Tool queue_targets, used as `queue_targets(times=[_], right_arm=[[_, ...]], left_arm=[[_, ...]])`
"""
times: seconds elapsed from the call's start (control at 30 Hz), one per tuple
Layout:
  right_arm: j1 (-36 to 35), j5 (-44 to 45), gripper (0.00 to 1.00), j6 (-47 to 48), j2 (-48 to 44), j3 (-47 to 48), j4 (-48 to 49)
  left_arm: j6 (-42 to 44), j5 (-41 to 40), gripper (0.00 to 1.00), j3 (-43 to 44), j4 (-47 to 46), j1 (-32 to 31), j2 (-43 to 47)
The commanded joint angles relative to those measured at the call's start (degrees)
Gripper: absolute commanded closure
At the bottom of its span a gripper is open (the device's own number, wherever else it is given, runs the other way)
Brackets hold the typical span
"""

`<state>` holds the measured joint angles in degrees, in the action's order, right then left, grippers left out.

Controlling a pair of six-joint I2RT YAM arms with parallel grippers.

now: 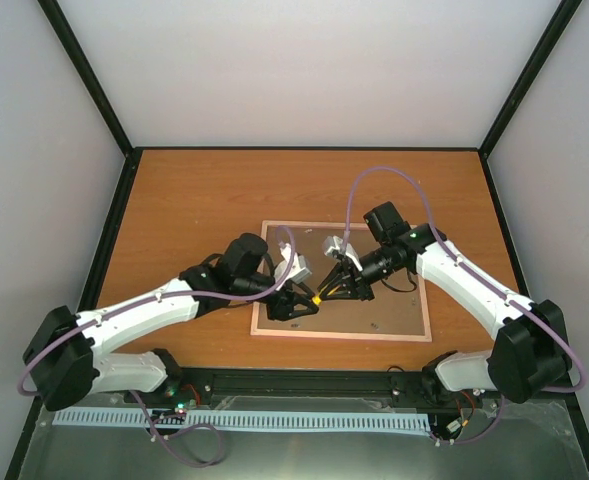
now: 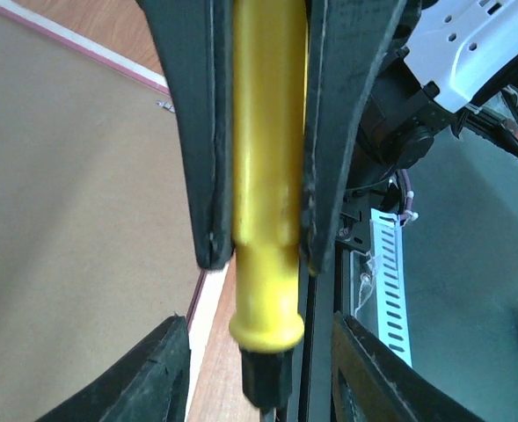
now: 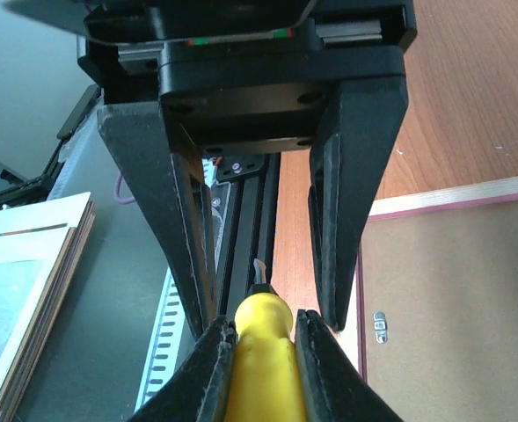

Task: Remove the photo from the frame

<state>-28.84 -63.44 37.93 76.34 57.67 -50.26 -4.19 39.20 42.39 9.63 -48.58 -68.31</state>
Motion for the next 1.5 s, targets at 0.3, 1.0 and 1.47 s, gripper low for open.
queue_targets(times=[0.3,1.0,1.47], right_arm=[[0.28,0.21,0.97,-0.58,-0.84,-0.92,1.63],[0.36,2.72,0.61,-2.94,-1.17,-0.69,3.50],[12.67,6.70,0.42,-9.37,-6.85,-0.06,8.88]], left_arm=[[2.33,0.35,0.73,4.61,-3.46,-1.44,-3.53],[2.36,-1.62,0.92,3.09,-3.83,-1.43,-2.39],[-12.82,-36.59,0.99,8.74,18.51,20.78,-3.20]])
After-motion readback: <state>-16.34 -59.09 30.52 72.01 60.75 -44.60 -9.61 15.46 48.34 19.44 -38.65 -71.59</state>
